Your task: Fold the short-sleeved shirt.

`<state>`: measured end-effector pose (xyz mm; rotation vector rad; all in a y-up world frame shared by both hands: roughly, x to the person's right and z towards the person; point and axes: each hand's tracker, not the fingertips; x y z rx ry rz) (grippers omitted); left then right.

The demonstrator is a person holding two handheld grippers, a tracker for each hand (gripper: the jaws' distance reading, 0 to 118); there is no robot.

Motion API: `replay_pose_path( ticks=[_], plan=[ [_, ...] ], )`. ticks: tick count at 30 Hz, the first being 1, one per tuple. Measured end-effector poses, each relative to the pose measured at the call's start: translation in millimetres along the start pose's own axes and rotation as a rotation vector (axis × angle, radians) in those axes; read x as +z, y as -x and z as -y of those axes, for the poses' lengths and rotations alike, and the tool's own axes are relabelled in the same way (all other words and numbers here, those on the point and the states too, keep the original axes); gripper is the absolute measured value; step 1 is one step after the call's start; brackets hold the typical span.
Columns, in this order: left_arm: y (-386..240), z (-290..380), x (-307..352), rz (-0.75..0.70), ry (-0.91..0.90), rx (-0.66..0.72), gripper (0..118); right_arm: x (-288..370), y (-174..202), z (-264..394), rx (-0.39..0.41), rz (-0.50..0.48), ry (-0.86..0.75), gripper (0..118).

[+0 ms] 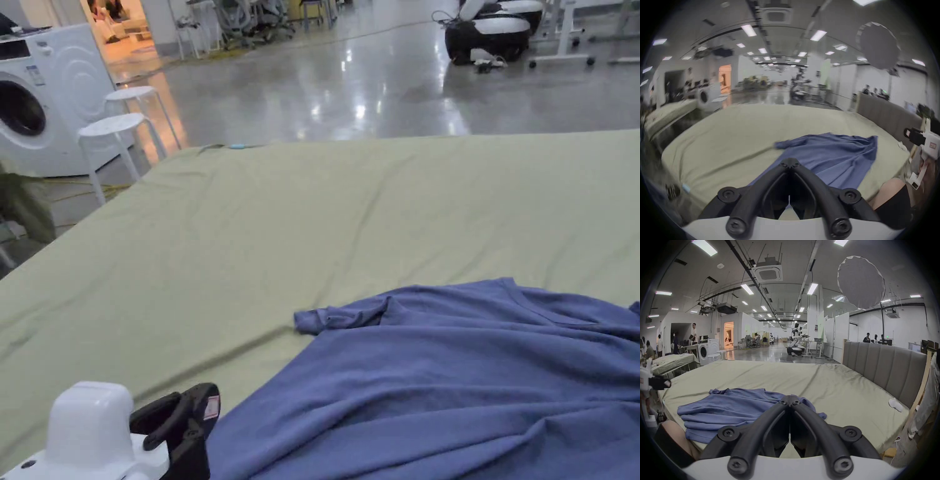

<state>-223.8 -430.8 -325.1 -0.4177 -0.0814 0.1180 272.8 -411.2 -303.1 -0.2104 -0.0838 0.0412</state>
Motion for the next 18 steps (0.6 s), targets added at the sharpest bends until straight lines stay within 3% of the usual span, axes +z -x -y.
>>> replay_pose_path(
  ticks=[4, 5, 6, 7, 8, 13, 15, 16, 17, 18],
  plan=[
    [55, 15, -37, -0.096, 0.113, 0.216, 0, -6, 13, -4, 0.004, -0.02, 0.009, 3],
    [62, 16, -51, -0.162, 0.15, 0.26, 7, -6, 17, -5, 0.012, -0.022, 0.01, 3],
    [69, 18, -67, -0.176, 0.173, 0.291, 39, -5, 21, -7, 0.024, -0.025, 0.013, 3],
    [73, 21, -81, -0.155, 0.183, 0.299, 87, -4, 24, -9, 0.038, -0.03, 0.014, 3],
    [74, 24, -97, -0.161, 0.217, 0.285, 118, -2, 27, -11, 0.05, -0.029, 0.01, 3],
    [52, 51, -138, -0.123, 0.377, 0.21, 117, 8, 30, -15, 0.113, 0.005, -0.01, 3],
    [25, 68, -140, -0.217, 0.387, -0.01, 115, 7, 28, -14, 0.112, 0.013, 0.002, 3],
    [11, 72, -135, -0.243, 0.343, -0.158, 109, 5, 25, -12, 0.105, 0.016, 0.011, 3],
    [6, 72, -123, -0.174, 0.285, -0.15, 86, 4, 22, -10, 0.097, 0.019, 0.02, 3],
    [4, 66, -116, -0.103, 0.281, -0.113, 47, 3, 21, -9, 0.093, 0.024, 0.026, 3]
  ],
)
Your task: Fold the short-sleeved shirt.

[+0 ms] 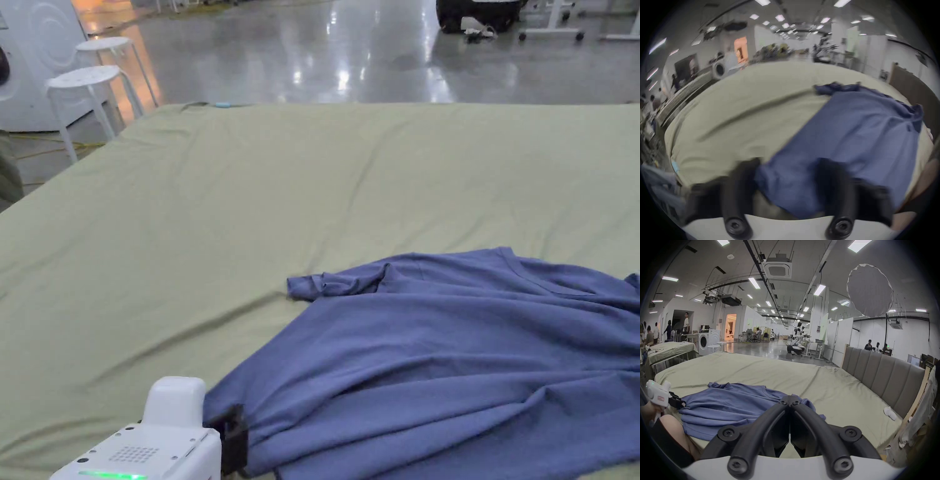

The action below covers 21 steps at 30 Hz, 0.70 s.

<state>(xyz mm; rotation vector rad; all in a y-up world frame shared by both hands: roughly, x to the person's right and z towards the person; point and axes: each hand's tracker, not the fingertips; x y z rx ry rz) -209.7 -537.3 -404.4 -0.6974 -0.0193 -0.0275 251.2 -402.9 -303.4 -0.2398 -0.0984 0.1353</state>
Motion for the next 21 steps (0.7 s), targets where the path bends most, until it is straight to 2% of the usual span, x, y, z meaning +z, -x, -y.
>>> replay_pose_path(
  ticks=[1, 2, 6, 7, 8, 9, 10, 11, 12, 14, 16, 17, 19, 20, 21],
  plan=[
    [-4, -3, 5, -0.017, 0.006, 0.006, 9, -1, -1, 3, -0.002, 0.001, 0.002, 3],
    [-9, -4, 12, 0.003, -0.021, -0.026, 4, -4, -4, 7, -0.003, 0.0, 0.004, 3],
    [-20, -13, 30, 0.012, -0.134, -0.087, 4, -38, -18, 27, 0.018, -0.011, 0.035, 3],
    [-21, -17, 35, 0.044, -0.14, -0.084, 4, -55, -27, 34, 0.022, -0.023, 0.067, 6],
    [-23, -20, 41, 0.042, -0.157, -0.087, 4, -74, -37, 41, 0.023, -0.041, 0.113, 43],
    [-25, -22, 47, 0.036, -0.182, -0.105, 4, -90, -47, 49, 0.005, -0.064, 0.128, 91],
    [-24, -28, 47, 0.041, -0.19, -0.12, 4, -112, -59, 57, -0.02, -0.076, 0.177, 118],
    [-23, -31, 52, 0.045, -0.196, -0.114, 4, -133, -70, 64, -0.044, -0.072, 0.27, 118],
    [-22, -35, 53, 0.051, -0.2, -0.107, 4, -148, -81, 73, -0.064, -0.061, 0.283, 118],
    [-25, -41, 51, 0.058, -0.188, -0.109, 4, -186, -95, 86, -0.108, 0.024, 0.398, 118],
    [-27, -44, 49, 0.051, -0.18, -0.123, 4, -218, -108, 102, -0.149, 0.0, 0.479, 118],
    [-28, -45, 50, 0.049, -0.179, -0.127, 4, -229, -110, 108, -0.152, -0.009, 0.527, 112],
    [-31, -49, 50, 0.051, -0.176, -0.123, 4, -250, -109, 112, -0.159, -0.034, 0.679, 81],
    [-32, -49, 51, 0.054, -0.174, -0.119, 4, -253, -109, 113, -0.159, -0.048, 0.676, 63],
    [-33, -50, 51, 0.058, -0.168, -0.119, 4, -249, -109, 108, -0.153, -0.026, 0.641, 22]
  ],
)
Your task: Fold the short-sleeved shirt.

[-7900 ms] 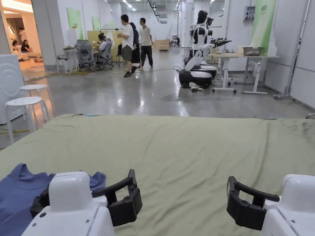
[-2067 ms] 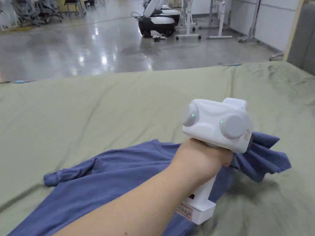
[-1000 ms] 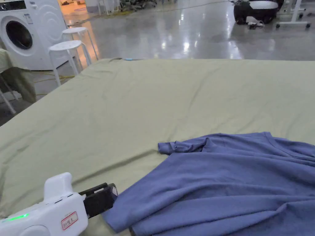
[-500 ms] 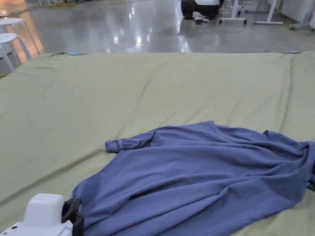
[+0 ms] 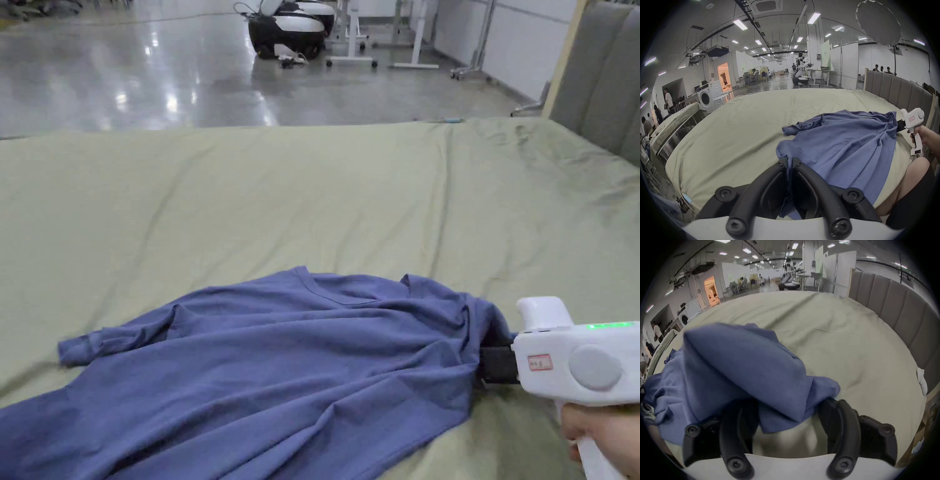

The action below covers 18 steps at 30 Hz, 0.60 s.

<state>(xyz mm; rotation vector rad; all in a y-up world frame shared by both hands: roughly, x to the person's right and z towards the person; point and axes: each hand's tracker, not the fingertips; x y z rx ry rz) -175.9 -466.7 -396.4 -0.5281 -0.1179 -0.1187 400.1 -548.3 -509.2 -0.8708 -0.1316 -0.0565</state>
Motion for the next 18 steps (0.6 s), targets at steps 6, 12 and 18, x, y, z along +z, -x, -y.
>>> replay_pose_path(
  ticks=[6, 12, 18],
  plan=[
    [8, -23, 13, 0.007, -0.046, 0.029, 4, 48, 0, -8, 0.014, -0.025, -0.16, 9],
    [44, -72, 50, -0.001, -0.16, 0.074, 4, 153, -12, -15, -0.004, -0.103, -0.368, 9],
    [102, -132, 86, 0.003, -0.26, 0.19, 4, 264, -19, -41, -0.1, -0.177, -0.473, 9]
  ],
)
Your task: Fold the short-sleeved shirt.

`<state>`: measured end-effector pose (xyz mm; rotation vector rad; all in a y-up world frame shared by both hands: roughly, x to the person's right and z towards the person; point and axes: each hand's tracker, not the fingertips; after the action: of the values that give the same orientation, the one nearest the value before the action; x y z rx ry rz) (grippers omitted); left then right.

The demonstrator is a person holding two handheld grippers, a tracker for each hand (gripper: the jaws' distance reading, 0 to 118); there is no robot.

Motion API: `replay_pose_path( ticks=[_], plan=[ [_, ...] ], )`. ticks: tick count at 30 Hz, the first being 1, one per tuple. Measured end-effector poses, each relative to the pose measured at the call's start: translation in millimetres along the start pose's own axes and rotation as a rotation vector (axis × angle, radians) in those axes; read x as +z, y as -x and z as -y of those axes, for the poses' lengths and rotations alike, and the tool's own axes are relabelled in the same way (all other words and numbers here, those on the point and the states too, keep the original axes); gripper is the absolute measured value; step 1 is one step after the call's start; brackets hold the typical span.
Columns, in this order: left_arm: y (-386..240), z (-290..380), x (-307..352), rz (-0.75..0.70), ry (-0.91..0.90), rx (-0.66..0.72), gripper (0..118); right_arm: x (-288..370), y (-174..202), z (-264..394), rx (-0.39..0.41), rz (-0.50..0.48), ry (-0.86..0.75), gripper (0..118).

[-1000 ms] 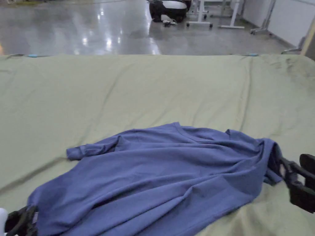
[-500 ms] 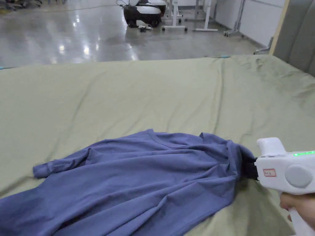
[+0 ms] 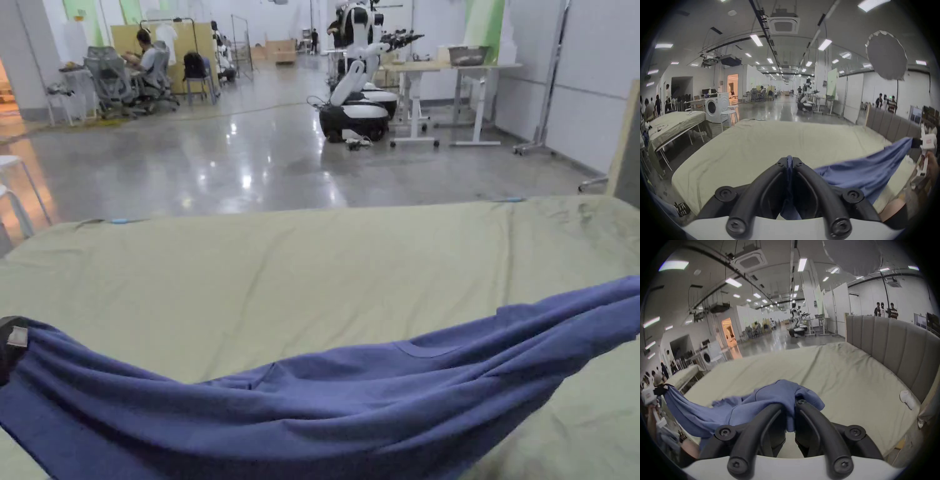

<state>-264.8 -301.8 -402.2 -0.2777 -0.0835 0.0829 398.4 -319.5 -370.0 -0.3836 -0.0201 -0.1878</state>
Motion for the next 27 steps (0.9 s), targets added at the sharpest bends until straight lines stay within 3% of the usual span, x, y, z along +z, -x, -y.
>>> replay_pose_path(
  ticks=[5, 11, 15, 19, 24, 27],
  plan=[
    [33, -61, 10, -0.037, -0.061, 0.053, 4, 52, 18, -55, 0.036, 0.11, -0.126, 9],
    [35, -115, 5, -0.081, -0.146, -0.015, 4, 74, 32, -118, 0.051, 0.136, -0.231, 9],
    [15, -152, -30, -0.117, -0.172, -0.084, 4, 45, 59, -163, 0.221, 0.242, -0.31, 9],
    [-5, -184, -79, -0.173, -0.207, -0.144, 4, -2, 72, -210, 0.19, 0.283, -0.378, 9],
    [-17, -225, -147, -0.252, -0.229, -0.179, 4, -71, 68, -264, 0.235, 0.366, -0.466, 9],
    [-23, -238, -185, -0.295, -0.253, -0.203, 4, -111, 66, -287, 0.217, 0.383, -0.495, 9]
  ],
)
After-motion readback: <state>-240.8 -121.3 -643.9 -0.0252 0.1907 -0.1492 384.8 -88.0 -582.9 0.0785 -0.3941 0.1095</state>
